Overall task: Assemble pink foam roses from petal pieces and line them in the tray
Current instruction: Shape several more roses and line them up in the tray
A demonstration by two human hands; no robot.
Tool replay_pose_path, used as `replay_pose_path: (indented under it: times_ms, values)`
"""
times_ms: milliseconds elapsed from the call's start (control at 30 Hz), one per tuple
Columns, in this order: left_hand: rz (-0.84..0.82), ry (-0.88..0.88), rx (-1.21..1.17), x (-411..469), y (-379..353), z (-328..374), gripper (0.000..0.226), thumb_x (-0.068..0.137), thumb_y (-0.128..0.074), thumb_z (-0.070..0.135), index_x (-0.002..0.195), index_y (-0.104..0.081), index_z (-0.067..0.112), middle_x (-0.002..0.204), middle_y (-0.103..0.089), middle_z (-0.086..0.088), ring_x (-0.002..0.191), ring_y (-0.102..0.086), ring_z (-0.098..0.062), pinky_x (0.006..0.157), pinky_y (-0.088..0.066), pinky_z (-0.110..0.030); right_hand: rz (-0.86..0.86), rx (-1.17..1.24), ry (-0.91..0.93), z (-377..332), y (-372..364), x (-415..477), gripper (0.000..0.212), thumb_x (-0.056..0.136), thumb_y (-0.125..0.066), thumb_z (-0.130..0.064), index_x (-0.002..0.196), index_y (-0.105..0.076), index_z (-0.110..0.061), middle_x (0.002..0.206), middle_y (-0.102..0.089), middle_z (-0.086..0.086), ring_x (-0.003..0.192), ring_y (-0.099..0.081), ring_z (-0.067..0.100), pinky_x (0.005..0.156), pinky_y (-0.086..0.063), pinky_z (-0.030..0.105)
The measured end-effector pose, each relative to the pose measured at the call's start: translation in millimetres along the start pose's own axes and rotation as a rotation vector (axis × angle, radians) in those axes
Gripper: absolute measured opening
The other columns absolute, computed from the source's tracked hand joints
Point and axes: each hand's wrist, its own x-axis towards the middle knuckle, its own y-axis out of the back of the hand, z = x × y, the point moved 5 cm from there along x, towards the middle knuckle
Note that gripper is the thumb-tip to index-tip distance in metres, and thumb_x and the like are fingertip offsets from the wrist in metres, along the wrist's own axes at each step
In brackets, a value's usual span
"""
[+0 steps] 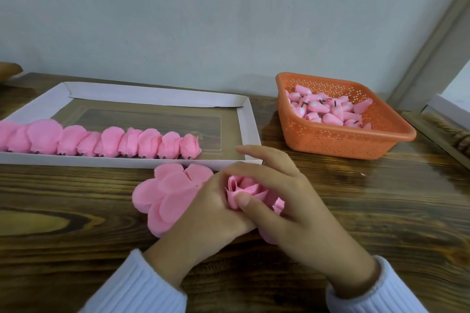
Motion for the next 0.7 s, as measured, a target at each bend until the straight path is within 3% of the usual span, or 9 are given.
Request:
replay_pose_path:
  times_ms: [133, 233, 300, 367, 433, 533, 633, 700]
  values:
    - [0.000, -0.048, 0.015, 3.3, -1.1, 4.1, 0.039, 0.073, -0.068, -0.006, 0.076, -0.062, 0.033, 0.068, -0.068, 0.025, 0.064, -0.062, 0.011, 0.057, -0.047, -0.005, -0.034, 0.138, -0.039, 1.5, 0.1, -1.0, 0.036, 0.084, -0.063, -0.030, 0.120, -0.062, -0.032, 0.134, -0.052, -0.013, 0.132, -0.043, 0.008, 0.106, -0.039, 0.039]
    - [0.104, -0.226, 0.110, 5.9, 4.1, 10.1, 0.037, 0.060, -0.075, 0.021, 0.087, -0.065, 0.045, 0.085, -0.070, 0.020, 0.080, -0.066, 0.004, 0.065, -0.051, -0.012, 0.025, 0.479, -0.160, 7.6, 0.1, -2.5, 0.052, 0.080, -0.065, -0.036, 0.130, -0.051, -0.032, 0.126, -0.059, -0.012, 0.117, -0.057, 0.004, 0.091, -0.048, 0.021]
    - [0.158, -0.334, 0.209, 4.2, 2.7, 12.1, 0.034, 0.065, -0.071, 0.031, 0.097, -0.064, 0.039, 0.095, -0.070, 0.016, 0.090, -0.067, -0.003, 0.072, -0.055, -0.021, 0.052, 0.627, -0.251, 12.7, -4.2, -3.7, 0.055, 0.078, -0.068, -0.033, 0.129, -0.049, -0.029, 0.119, -0.064, -0.007, 0.109, -0.062, 0.004, 0.083, -0.051, 0.019]
    - [0.206, -0.370, 0.230, 1.4, 1.0, 12.1, 0.027, 0.071, -0.061, 0.038, 0.097, -0.061, 0.046, 0.094, -0.067, 0.017, 0.089, -0.067, -0.009, 0.070, -0.056, -0.030, -0.005, 0.690, -0.357, 15.8, -12.4, -4.6, 0.054, 0.076, -0.070, -0.028, 0.127, -0.052, -0.031, 0.111, -0.067, -0.004, 0.094, -0.067, 0.005, 0.069, -0.054, 0.021]
    - [0.271, -0.410, 0.311, -2.0, 2.7, 13.2, 0.029, 0.071, -0.058, 0.038, 0.097, -0.057, 0.049, 0.089, -0.064, 0.017, 0.084, -0.065, -0.012, 0.063, -0.055, -0.033, -0.082, 0.703, -0.383, 15.7, -18.3, -4.8, 0.052, 0.073, -0.071, -0.032, 0.123, -0.056, -0.032, 0.105, -0.069, -0.003, 0.083, -0.066, 0.005, 0.063, -0.051, 0.020]
    - [0.310, -0.485, 0.418, -4.9, 0.3, 17.5, 0.035, 0.068, -0.063, 0.027, 0.100, -0.057, 0.041, 0.090, -0.062, 0.021, 0.084, -0.063, -0.009, 0.063, -0.054, -0.029, -0.114, 0.825, -0.401, 15.0, -22.6, -5.6, 0.041, 0.077, -0.070, -0.028, 0.117, -0.061, -0.025, 0.089, -0.068, -0.007, 0.068, -0.062, 0.001, 0.054, -0.046, 0.013]
    - [0.365, -0.523, 0.386, -7.7, -1.8, 22.2, 0.026, 0.074, -0.058, 0.028, 0.098, -0.057, 0.039, 0.094, -0.061, 0.026, 0.086, -0.062, -0.002, 0.068, -0.053, -0.022, -0.125, 0.883, -0.446, 18.9, -29.5, -7.7, 0.051, 0.071, -0.074, -0.043, 0.115, -0.064, -0.020, 0.108, -0.069, 0.013, 0.091, -0.069, 0.020, 0.073, -0.055, 0.031]
    - [0.324, -0.478, 0.221, -9.0, -0.7, 22.4, 0.027, 0.073, -0.067, 0.027, 0.097, -0.061, 0.034, 0.092, -0.068, 0.016, 0.083, -0.067, -0.010, 0.064, -0.058, -0.033, -0.118, 0.973, -0.493, 17.0, -31.0, -5.4, 0.068, 0.073, -0.064, -0.069, 0.115, -0.064, -0.015, 0.109, -0.065, 0.021, 0.075, -0.067, 0.018, 0.059, -0.053, 0.025]
